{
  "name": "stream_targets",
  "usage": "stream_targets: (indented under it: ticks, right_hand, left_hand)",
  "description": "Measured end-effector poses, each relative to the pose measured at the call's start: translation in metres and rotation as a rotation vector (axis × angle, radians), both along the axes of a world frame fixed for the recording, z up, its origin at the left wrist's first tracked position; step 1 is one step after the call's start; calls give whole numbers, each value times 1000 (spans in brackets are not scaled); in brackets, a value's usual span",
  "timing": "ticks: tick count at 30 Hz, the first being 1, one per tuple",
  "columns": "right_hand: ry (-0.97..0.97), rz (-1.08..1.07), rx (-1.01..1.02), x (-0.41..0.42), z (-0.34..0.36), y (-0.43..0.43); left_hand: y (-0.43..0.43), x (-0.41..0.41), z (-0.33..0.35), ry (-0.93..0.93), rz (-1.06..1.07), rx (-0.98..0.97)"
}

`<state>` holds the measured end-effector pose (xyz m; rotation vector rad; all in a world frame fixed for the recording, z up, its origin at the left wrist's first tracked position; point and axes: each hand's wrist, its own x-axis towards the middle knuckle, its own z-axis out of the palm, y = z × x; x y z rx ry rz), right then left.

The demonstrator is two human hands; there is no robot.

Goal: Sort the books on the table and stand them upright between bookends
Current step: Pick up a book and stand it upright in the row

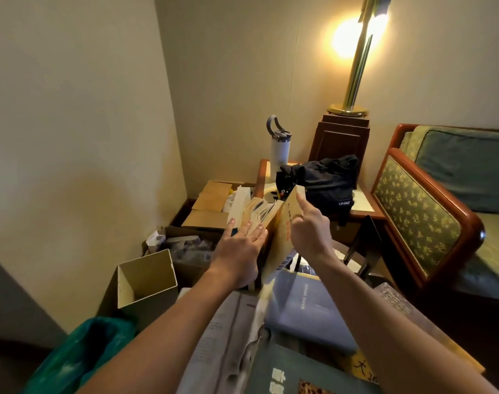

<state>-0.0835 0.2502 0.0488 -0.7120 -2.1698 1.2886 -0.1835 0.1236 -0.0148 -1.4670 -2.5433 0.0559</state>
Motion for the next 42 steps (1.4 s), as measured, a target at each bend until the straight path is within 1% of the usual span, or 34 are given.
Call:
stream_targets:
  ticks: [2,4,5,7,9,13,17,19,25,31,34,37,39,42]
  right_hand:
    - [6,21,-28,-14,-11,-1]
    - [-32,56,-33,-23,-17,0]
    - [-59,73,-29,-27,-21,2]
    - [-91,118,-40,-36,-29,8]
    - [-117,168,-50,-43,-39,12]
    - [-149,250,-38,-54,-54,9]
    - [-135,319,-100,-62,-66,15]
    - [-134,316,-109,-64,-73,22]
    - [-59,311,-284,-72,-79,33]
    - [-28,395,-363,-73,-84,40]
    - [8,413,-375,-70,-89,40]
    - [31,420,-353,-70,-94,40]
    - [32,413,-344,-71,-96,40]
    - [52,424,-352,-70,-95,39]
  left_hand:
    - [-2,-5,0,-8,-12,46]
    - [-10,-14,-2,-23,9,146]
    - [-15,-19,-4,-52,41,192]
    - [-25,-30,-9,-167,96,250]
    - [-29,-37,-14,-254,80,251]
    - [-27,-48,-21,-184,16,232]
    - [-27,-53,-30,-110,10,291]
    - [-28,-53,-33,-69,-1,303]
    - [-18,-53,-31,53,10,266]
    - [-10,-54,-29,55,-6,324]
    - [-7,-55,-21,36,-5,241]
    - [-2,-53,-12,70,6,176]
    - [-1,-51,-8,68,9,178]
    - [-2,-51,-6,13,4,218]
